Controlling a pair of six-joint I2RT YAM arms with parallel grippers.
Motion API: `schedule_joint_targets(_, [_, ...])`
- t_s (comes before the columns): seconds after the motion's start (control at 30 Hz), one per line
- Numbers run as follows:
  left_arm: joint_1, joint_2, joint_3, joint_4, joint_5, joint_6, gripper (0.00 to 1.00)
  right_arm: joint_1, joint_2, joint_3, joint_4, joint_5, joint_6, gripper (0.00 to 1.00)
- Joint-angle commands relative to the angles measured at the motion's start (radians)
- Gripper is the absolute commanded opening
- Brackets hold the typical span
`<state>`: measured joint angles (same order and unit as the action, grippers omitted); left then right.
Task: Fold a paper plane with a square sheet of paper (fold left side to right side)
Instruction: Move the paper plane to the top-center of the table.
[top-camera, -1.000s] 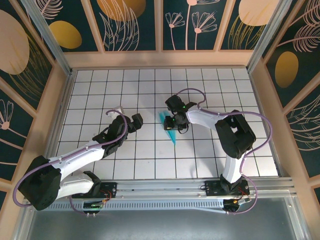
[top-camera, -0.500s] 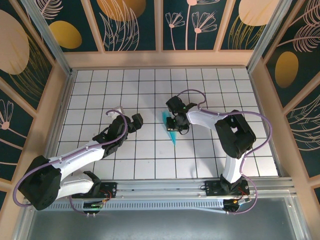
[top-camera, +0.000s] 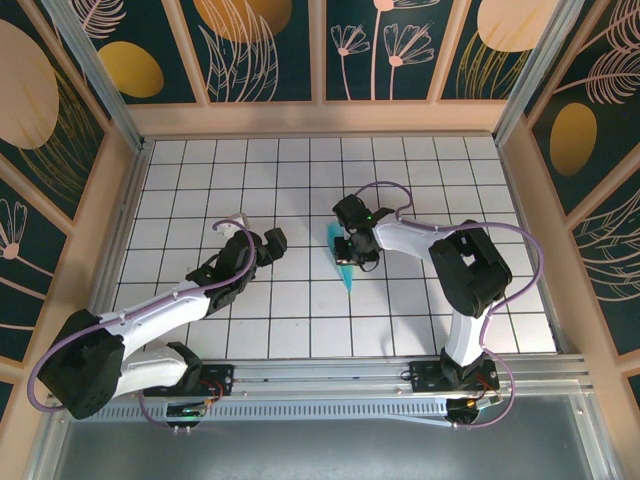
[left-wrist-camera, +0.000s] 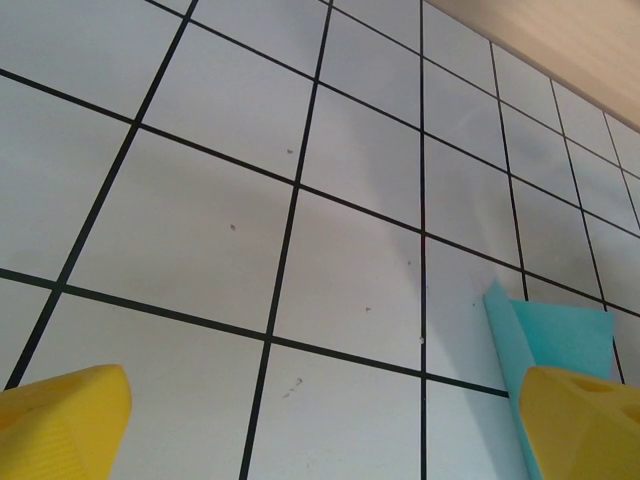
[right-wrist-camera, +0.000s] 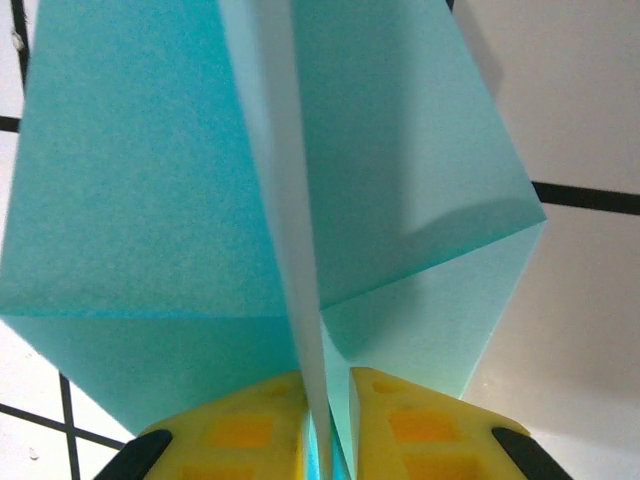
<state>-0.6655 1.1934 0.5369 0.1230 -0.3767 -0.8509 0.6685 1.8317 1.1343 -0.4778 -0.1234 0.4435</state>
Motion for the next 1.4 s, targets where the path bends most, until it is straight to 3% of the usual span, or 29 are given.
schedule_joint_targets(0.0, [0.009,0.009,0.010,0.012,0.000,-0.015,0.99,0.003,0.009,-0.016,0.000,-0.002,0.009,0.17])
schedule_joint_targets(0.67, [0.009,-0.014,0.006,0.001,-0.022,-0.001,0.99,0.031,0.056,0.025,-0.002,-0.007,0.032,0.10])
schedule_joint_targets(0.97, [0.009,-0.020,0.016,-0.008,-0.040,0.019,0.99,0.029,0.028,0.071,-0.034,0.050,0.034,0.00])
schedule_joint_targets(1.37, [0.009,-0.086,-0.003,-0.018,-0.088,0.112,0.99,-0.065,0.074,0.265,-0.114,0.096,0.017,0.00])
